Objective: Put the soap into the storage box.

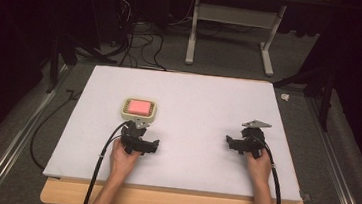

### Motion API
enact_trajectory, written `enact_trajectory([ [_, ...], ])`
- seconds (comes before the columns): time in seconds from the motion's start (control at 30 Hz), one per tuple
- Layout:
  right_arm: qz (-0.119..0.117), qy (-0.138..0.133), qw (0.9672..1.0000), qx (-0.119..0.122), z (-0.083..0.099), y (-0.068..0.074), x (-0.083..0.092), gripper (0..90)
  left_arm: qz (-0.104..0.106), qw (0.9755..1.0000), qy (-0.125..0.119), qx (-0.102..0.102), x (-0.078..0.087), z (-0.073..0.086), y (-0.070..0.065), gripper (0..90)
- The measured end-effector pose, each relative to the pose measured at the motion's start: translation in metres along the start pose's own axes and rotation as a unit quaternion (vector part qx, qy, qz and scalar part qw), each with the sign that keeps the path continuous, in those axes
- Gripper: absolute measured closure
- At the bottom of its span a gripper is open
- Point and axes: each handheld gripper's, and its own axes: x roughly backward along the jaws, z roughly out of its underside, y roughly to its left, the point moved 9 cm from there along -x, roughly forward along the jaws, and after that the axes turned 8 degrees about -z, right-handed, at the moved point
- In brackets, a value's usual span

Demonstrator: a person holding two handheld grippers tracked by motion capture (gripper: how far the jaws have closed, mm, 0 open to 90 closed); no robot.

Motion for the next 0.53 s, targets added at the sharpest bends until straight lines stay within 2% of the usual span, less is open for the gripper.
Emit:
enact_trajectory([
  [0.13, 0.0, 0.001, 1.0, 0.0, 0.0001, 0.0, 0.0001, 15.4, -0.005, 0.9999, -0.009, 0.003, -0.001, 0.0002, -0.0001, 10.1],
  [0.53, 0.0, 0.0, 1.0, 0.001, 0.0001, -0.0001, 0.0001, 15.3, -0.005, 0.9999, -0.011, 0.004, -0.0008, 0.0008, -0.0003, 10.1],
])
